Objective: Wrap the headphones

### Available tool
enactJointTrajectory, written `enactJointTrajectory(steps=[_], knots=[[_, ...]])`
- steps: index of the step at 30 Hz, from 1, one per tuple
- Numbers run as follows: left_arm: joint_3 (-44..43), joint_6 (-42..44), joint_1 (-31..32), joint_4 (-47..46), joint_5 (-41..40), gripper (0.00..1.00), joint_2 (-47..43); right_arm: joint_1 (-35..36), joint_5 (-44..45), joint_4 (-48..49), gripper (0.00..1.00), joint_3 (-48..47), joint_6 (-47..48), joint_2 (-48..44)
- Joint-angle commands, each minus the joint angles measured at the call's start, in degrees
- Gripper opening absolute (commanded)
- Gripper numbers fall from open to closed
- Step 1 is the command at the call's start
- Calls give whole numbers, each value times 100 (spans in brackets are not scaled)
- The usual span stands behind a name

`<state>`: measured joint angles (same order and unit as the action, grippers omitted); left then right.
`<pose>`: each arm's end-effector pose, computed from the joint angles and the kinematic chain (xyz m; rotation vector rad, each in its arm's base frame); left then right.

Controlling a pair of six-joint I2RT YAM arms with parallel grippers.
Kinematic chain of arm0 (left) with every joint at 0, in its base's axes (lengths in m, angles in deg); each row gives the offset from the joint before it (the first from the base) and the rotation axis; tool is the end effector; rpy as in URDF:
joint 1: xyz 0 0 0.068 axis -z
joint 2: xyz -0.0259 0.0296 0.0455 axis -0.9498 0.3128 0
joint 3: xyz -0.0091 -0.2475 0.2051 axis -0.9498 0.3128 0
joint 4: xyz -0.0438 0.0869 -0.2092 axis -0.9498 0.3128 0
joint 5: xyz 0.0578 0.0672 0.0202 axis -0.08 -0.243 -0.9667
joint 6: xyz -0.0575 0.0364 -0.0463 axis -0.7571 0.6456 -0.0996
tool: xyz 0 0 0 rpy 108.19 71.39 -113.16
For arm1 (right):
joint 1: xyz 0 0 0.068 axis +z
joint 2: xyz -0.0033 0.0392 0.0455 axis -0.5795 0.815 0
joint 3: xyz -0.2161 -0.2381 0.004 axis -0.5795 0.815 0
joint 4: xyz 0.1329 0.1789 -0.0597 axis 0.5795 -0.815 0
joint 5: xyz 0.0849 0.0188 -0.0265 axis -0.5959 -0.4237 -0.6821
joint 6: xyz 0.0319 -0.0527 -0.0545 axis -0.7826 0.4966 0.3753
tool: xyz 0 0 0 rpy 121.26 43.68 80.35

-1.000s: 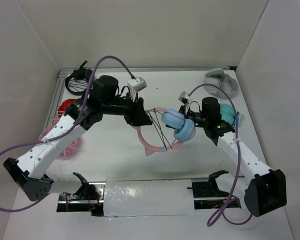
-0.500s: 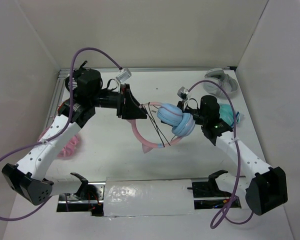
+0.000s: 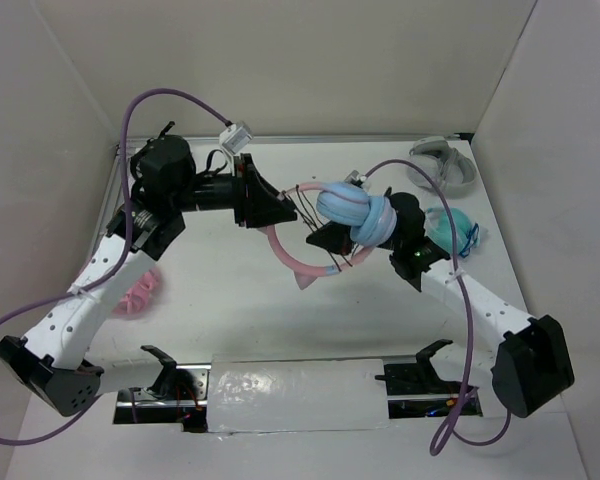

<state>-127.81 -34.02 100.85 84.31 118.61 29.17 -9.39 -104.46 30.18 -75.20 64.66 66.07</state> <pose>0.1714 -0.1595 0.5070 0.7615 1.6242 -1.4703 0.1918 0.1503 0.3603 -0.7209 1.6837 1.2473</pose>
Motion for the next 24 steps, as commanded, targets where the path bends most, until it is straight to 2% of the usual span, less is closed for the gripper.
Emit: enactJointTrajectory(steps=[1, 2, 7, 10, 11, 12, 14, 15, 17, 19, 24], knots=[[-148, -473, 10, -854, -1064, 0, -454, 43, 728, 515, 19, 371, -1236, -396], [-112, -483, 1, -889, -1205, 0, -524, 70, 868, 392, 21, 397, -1490, -466], [20, -475, -7, -942, -1952, 0, -682, 149, 1474, -493, 24, 371, -1502, -1063], [-42, -378, -16, -863, -2016, 0, -674, 158, 1826, -689, 14, 450, -1466, -1406], [-42, -369, -8, -828, -1989, 0, -665, 158, 1897, -725, 3, 476, -1475, -1572], [-111, -369, -25, -802, -1893, 0, -613, 149, 1915, -812, 0, 459, -1353, -1618], [-200, -360, -17, -600, -1874, 0, -516, 158, 1933, -1005, 1, 380, -1273, -1732], [-226, -351, -25, -556, -1874, 0, -498, 166, 1898, -1076, 6, 362, -1090, -1758], [-279, -351, -25, -381, -1936, 0, -454, 175, 1933, -1234, 23, 371, -1018, -1898], [-349, -325, -34, -170, -2067, 0, -393, 166, 2011, -1410, 33, 415, -904, -2074], [-560, -97, -43, 419, -2156, 0, -253, 193, 1819, -1867, 52, 669, -754, -2609]])
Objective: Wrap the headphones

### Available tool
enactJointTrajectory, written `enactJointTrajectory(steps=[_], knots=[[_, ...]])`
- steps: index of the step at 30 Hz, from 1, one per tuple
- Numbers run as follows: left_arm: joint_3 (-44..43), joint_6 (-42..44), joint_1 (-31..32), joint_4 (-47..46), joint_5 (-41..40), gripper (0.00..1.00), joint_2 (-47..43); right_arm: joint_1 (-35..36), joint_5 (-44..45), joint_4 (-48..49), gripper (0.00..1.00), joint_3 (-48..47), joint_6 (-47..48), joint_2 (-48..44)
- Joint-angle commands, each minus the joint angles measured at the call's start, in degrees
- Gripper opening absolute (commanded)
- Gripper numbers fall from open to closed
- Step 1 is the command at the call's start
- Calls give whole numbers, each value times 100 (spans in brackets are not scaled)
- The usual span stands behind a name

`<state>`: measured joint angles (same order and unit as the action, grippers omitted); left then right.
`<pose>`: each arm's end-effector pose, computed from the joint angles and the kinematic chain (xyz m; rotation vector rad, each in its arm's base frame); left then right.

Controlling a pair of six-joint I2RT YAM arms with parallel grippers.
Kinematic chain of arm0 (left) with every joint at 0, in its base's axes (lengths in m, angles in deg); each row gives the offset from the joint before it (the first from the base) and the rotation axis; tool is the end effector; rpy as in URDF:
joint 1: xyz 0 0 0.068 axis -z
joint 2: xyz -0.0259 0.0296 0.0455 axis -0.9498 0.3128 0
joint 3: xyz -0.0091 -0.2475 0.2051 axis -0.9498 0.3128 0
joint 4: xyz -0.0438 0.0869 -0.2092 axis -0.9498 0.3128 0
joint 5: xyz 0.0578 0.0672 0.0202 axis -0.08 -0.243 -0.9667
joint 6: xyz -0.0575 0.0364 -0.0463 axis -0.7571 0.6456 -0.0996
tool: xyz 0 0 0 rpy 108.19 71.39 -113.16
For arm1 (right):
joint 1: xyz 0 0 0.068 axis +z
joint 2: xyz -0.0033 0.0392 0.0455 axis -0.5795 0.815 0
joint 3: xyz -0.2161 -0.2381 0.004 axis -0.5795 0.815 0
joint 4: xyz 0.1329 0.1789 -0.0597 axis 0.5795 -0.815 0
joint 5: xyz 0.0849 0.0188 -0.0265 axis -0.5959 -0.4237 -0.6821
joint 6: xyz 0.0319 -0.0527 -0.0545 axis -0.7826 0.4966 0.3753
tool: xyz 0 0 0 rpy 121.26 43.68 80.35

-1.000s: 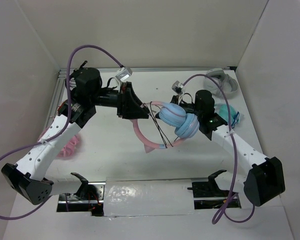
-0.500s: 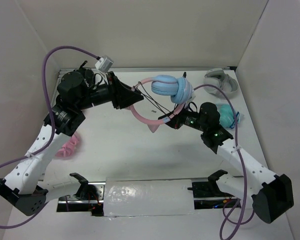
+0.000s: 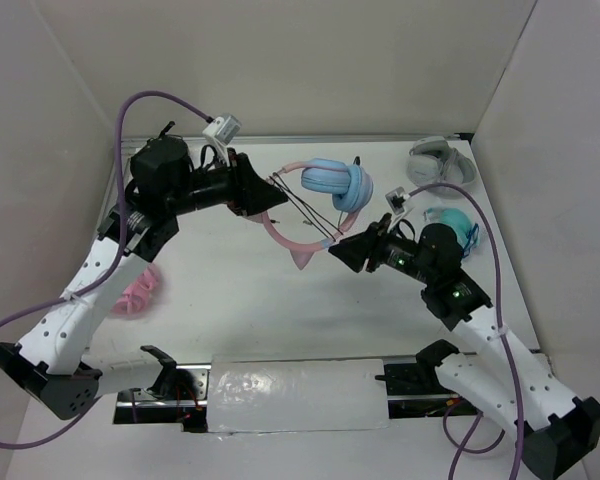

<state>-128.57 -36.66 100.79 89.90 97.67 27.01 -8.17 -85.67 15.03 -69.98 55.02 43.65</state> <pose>0.1816 -0.1424 0.5061 0.3898 1.7291 -1.2349 0.1182 0.0968 0.3602 -0.3404 1.7551 1.1151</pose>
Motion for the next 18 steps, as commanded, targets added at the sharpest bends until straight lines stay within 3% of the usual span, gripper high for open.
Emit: enactJointTrajectory(steps=[1, 4, 6, 10, 18], knots=[[-545, 238, -36, -26, -105, 0, 17, 62, -131, -370, 56, 287, 210, -464], [-703, 414, -27, 177, -123, 0, 140, 88, -307, -187, 68, 709, 175, -912], [-800, 519, -10, 273, -89, 0, 236, 114, -457, 16, 82, 928, 210, -1228], [-1186, 801, 51, 606, 26, 0, 509, 167, 17, 471, 90, 1096, -9, -1529], [-1406, 1117, 210, 713, 395, 0, 817, 176, 246, 1967, 95, 1167, -423, -1503]])
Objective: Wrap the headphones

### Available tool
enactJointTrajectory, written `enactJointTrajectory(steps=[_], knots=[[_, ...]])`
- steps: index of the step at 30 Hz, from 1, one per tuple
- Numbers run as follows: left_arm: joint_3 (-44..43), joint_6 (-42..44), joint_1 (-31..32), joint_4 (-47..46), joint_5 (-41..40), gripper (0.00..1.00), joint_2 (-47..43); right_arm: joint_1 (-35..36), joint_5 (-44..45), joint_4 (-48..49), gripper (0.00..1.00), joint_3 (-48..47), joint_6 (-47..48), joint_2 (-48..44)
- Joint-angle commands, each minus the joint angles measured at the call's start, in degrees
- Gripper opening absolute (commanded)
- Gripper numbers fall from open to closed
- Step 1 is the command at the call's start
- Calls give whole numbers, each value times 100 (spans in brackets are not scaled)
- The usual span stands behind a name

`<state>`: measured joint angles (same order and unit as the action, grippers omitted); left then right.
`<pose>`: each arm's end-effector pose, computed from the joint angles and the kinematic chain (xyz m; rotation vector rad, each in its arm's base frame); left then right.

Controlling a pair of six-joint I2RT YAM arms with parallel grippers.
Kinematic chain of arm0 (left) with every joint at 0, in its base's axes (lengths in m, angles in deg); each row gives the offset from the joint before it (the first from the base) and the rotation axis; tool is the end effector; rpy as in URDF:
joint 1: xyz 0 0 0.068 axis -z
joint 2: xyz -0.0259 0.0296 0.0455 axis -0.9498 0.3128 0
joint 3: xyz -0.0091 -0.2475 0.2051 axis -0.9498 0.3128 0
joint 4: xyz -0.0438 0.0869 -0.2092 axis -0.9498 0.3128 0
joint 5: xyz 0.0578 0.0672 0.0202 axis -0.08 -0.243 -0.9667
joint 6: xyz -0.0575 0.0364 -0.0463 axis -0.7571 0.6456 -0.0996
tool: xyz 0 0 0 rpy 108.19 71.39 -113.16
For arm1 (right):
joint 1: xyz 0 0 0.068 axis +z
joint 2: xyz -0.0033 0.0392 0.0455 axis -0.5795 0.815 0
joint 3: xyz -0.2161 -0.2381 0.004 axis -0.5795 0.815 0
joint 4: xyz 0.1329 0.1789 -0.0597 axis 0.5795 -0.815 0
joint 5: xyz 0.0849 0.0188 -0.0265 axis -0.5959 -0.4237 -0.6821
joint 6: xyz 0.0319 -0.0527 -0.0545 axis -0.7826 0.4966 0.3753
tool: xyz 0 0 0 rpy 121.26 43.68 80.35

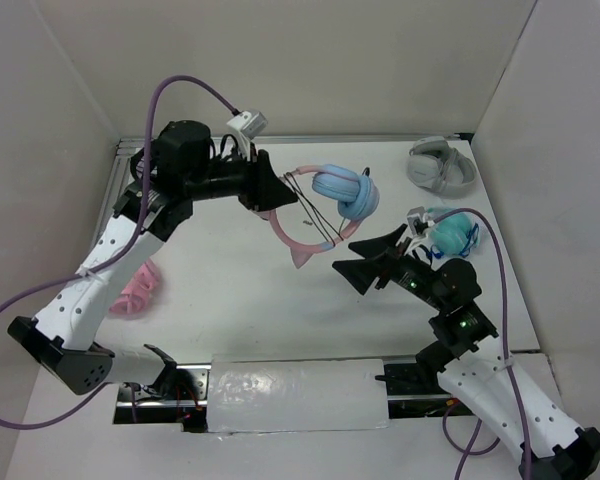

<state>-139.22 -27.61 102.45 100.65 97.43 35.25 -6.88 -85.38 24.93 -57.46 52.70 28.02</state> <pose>0.2082 -0.1656 0.5085 0.5229 1.8182 -1.1339 0.0689 0.0735 0.3345 -0.3600 1.5277 1.1728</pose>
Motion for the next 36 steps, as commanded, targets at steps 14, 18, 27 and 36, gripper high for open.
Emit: enactJointTrajectory(steps=[14, 18, 27, 36], knots=[[-1072, 863, 114, 51, 2027, 0, 450, 56, 288, 2487, 94, 265, -279, 641], [-1265, 986, 105, 174, 2387, 0, 643, 47, 174, 3060, 94, 442, -227, 421], [-1818, 1215, 149, 446, 3109, 0, 1266, 205, -336, 3078, 70, 301, 19, 473], [-2171, 1303, 290, 719, 2925, 3, 1584, 442, -231, 3104, 12, 187, 99, 877]])
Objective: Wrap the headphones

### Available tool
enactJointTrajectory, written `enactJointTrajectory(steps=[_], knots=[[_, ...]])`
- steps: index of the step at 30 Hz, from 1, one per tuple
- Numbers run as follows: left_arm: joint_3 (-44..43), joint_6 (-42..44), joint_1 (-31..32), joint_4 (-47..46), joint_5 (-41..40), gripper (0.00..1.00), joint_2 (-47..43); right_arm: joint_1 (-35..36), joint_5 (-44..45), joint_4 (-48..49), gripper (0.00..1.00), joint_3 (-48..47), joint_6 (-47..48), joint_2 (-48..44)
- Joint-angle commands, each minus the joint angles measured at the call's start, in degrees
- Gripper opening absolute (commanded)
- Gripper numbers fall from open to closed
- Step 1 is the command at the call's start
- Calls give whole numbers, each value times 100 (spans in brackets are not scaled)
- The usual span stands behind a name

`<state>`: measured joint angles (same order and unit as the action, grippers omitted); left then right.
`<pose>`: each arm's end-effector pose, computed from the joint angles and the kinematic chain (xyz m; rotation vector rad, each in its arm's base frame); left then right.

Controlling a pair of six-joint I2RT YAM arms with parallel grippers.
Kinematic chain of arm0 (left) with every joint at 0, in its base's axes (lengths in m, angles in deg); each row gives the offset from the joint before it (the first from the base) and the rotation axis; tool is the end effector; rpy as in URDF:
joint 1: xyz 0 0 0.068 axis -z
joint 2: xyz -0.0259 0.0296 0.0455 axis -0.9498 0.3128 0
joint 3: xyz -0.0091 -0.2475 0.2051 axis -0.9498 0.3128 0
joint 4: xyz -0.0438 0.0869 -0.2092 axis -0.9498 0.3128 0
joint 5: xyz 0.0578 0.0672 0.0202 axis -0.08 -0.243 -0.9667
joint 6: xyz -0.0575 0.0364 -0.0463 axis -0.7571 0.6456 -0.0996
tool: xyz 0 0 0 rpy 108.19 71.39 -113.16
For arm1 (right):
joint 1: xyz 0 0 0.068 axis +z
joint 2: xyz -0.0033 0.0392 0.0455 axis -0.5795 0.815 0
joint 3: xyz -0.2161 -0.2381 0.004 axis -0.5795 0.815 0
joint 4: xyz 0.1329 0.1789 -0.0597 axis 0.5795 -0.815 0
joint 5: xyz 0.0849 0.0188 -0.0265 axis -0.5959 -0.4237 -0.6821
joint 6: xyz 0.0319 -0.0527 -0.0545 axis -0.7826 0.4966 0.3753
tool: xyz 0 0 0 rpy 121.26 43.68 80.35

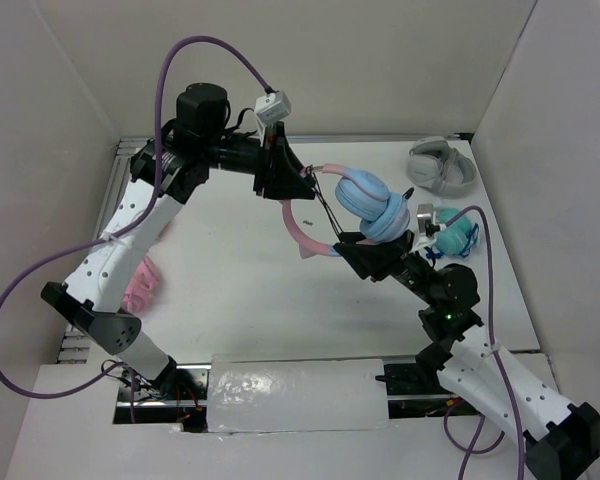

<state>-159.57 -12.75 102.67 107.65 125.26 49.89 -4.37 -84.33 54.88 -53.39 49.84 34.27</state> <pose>0.2317 -0.2096 0.5381 1.0934 1.5591 -1.3817 0.0753 0.0809 0.3697 -0.3885 1.1767 1.2487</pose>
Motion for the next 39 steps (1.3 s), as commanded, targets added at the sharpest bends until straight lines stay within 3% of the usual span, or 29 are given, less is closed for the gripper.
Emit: enactJointTrajectory(steps=[1, 2, 6, 14, 18, 19, 20, 26, 34, 39], knots=[[-118, -166, 285, 46, 124, 4, 111, 200, -283, 110, 5, -220, 376, 279], [-57, -227, 286, 46, 28, 11, 93, 200, -100, 119, 0, -211, 324, 296], [5, -236, 294, 64, -192, 20, 67, 200, -37, 197, 0, -228, 148, 358], [93, -359, 285, 81, -499, 55, 102, 191, 965, 750, 0, 237, -993, 437], [146, -412, 233, 55, -518, 66, 137, 182, 1203, 629, 0, 194, -1109, 437], [137, -412, 198, 63, -483, 74, 172, 174, 1299, 628, 0, 202, -1118, 455], [137, -438, 154, 64, -395, 99, 190, 165, 1413, 602, 0, 211, -1196, 463], [119, -447, 83, 107, -342, 99, 155, -133, 1774, 610, 0, 211, -1557, 656], [-100, -474, -66, 511, -728, 99, 435, -775, 1486, 1173, 0, 238, -2418, 999], [-319, -544, -312, 722, -1105, 99, 1032, -837, 1142, 638, 0, -140, -2524, 1114]])
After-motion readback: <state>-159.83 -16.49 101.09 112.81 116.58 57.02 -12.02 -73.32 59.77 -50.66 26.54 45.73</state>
